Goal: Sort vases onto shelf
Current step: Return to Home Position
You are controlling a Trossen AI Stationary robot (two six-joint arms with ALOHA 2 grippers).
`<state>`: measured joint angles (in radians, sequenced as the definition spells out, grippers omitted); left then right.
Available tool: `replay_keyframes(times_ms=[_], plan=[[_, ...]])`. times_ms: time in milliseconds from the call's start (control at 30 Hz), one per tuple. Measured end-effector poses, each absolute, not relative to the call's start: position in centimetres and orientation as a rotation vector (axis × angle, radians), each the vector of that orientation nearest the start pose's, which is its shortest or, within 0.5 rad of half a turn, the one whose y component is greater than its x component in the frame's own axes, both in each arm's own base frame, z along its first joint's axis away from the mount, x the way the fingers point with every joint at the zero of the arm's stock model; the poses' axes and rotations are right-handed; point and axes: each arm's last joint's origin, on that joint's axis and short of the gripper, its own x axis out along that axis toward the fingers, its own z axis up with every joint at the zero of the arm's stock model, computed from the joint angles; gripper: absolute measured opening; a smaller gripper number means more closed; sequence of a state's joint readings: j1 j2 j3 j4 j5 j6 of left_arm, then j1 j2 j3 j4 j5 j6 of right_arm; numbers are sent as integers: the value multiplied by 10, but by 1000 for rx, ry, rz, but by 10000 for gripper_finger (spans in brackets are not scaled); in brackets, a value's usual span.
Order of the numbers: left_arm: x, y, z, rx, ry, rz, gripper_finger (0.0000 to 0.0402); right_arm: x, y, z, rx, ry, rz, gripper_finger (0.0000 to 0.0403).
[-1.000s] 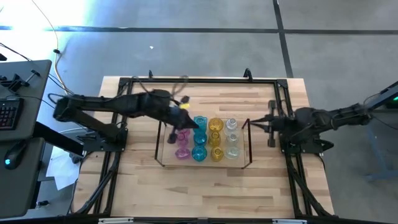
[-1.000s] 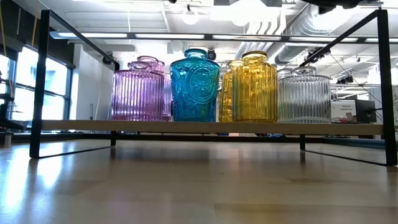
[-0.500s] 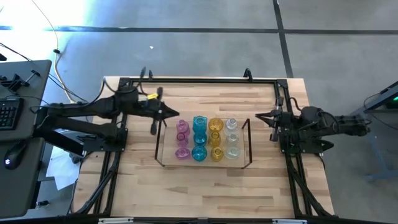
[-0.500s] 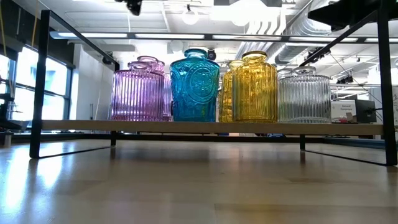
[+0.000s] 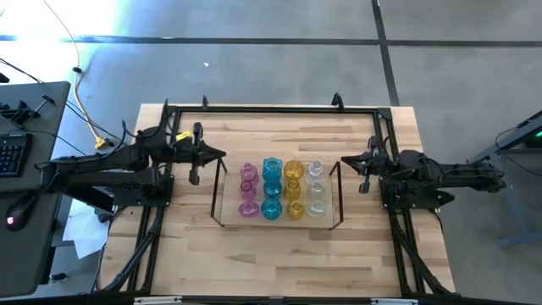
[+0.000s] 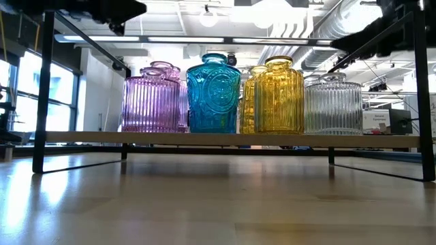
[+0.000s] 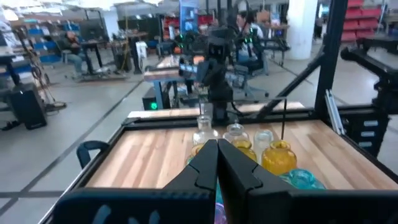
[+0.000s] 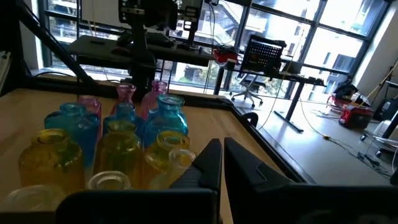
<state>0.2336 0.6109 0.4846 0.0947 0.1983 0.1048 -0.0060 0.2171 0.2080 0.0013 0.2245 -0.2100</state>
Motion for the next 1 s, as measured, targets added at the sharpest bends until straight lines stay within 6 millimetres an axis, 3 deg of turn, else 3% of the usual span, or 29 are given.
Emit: replay_keyframes(times_ms=[133,467,800,1000], plan=[[135,28,268,81,-2,72,0,104,-7,203,-215,13,-232,0],[111,24,228,59,-39,145,0,92,-7,191,-208,-52,-239,0],[97,21,191,18,-45,166,0,92,-7,184,-178,5,-233,0],[93,21,179,11,-54,177,0,92,-7,180,-141,39,-219,0]])
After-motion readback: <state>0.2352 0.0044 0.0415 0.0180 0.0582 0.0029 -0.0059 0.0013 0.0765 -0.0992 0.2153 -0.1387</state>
